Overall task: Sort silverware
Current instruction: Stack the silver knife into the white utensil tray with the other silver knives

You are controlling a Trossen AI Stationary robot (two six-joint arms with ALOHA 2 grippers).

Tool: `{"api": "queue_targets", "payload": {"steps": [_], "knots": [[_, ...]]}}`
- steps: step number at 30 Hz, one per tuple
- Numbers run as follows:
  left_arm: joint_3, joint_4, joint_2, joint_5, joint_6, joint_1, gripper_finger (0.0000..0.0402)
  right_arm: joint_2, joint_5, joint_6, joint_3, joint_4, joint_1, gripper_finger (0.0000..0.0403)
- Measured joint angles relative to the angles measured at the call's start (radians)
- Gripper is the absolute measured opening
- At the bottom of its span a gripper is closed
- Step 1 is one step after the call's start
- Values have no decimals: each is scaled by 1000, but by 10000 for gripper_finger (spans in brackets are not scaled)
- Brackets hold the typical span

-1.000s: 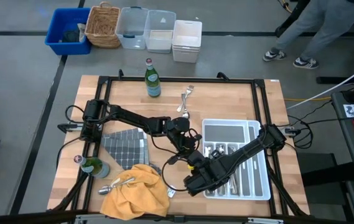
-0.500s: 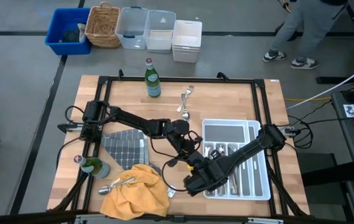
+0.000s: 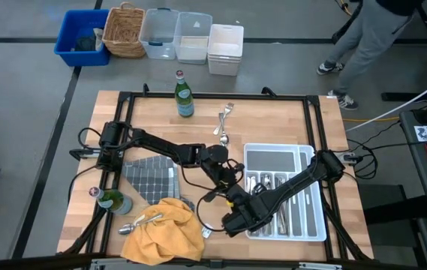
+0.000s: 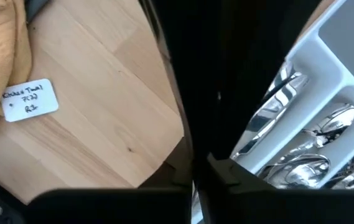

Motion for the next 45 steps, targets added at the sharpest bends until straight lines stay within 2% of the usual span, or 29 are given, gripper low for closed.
{"api": "queue_targets", "payload": {"steps": [5, 10, 15, 18, 25, 34, 40, 45], "knots": [[0, -2, 0, -41, -28, -1, 14, 0, 3, 2, -2, -15, 0, 17], [0, -9, 0, -95, -86, -1, 51, 0, 9, 18, -2, -31, -1, 7], [0, -32, -20, -116, -150, 22, 93, 0, 0, 153, -2, -82, -1, 6], [1, -92, -54, -119, -243, 56, 104, -2, 0, 239, -2, -114, -1, 5], [1, -283, -105, -121, -321, 136, 99, -2, -12, 364, -2, -119, -18, 6], [0, -459, -114, -112, -321, 149, 96, 3, 8, 372, -2, -147, -45, 12], [0, -496, -116, -91, -303, 137, 96, 30, 8, 367, -2, -160, -54, 13], [0, -507, -116, -91, -279, 135, 95, 33, 11, 379, -72, -135, -54, 14]]}}
